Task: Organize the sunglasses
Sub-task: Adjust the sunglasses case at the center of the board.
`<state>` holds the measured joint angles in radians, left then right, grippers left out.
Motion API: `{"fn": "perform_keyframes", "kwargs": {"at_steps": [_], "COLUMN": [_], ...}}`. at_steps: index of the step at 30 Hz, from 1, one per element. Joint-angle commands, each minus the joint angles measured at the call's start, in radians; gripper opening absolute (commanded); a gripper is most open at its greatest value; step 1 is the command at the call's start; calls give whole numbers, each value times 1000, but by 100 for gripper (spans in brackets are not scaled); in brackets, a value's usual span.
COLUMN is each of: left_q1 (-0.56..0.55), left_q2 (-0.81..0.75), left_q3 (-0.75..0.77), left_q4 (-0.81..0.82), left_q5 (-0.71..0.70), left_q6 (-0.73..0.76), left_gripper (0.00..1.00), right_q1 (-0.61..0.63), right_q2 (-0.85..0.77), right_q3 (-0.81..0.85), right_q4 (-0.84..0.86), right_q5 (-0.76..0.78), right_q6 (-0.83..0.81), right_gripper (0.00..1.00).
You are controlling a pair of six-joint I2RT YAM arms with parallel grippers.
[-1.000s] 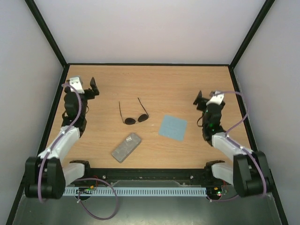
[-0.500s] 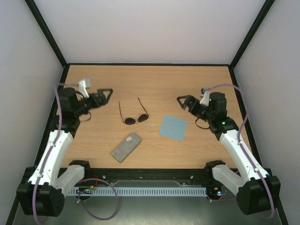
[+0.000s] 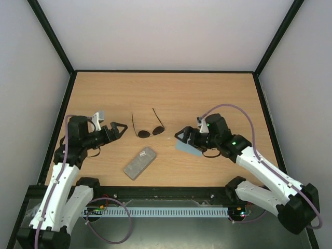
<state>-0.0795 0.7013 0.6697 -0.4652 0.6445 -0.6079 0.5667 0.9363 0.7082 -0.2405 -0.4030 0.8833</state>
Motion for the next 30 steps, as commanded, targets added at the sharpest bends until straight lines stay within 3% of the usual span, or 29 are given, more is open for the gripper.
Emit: {"fn": "perform_keyframes", "kwargs": {"at_steps": [1, 5, 9, 14, 17, 21, 30], "left_q1": [-3, -11, -57, -243, -348, -541, -790], "left_q2": [-100, -117, -96, -100, -86, 46, 284], "left_q3": [-31, -143, -217, -248, -292, -304, -185], "left_q4": [-130, -75, -83, -113, -51, 33, -12], "left_q5": [-102, -104, -141, -301, -354, -474, -712], "left_q6": [13, -46, -38, -119, -207, -267, -286], "left_gripper": [99, 99, 99, 100, 99, 99, 99], "right_q1": [170, 354, 409, 413, 412, 412, 412], "right_q2": [75, 197, 231, 240, 235, 220, 176], "right_q3": [45, 106, 103, 79, 60, 35, -25], "right_q4": [-91, -97, -65, -56, -52, -45, -35], "right_q5": [141, 305, 377, 397, 403, 403, 422], "right_q6": [63, 128, 159, 160, 155, 159, 164], "right_gripper": [99, 99, 97, 95, 93, 92, 93]}}
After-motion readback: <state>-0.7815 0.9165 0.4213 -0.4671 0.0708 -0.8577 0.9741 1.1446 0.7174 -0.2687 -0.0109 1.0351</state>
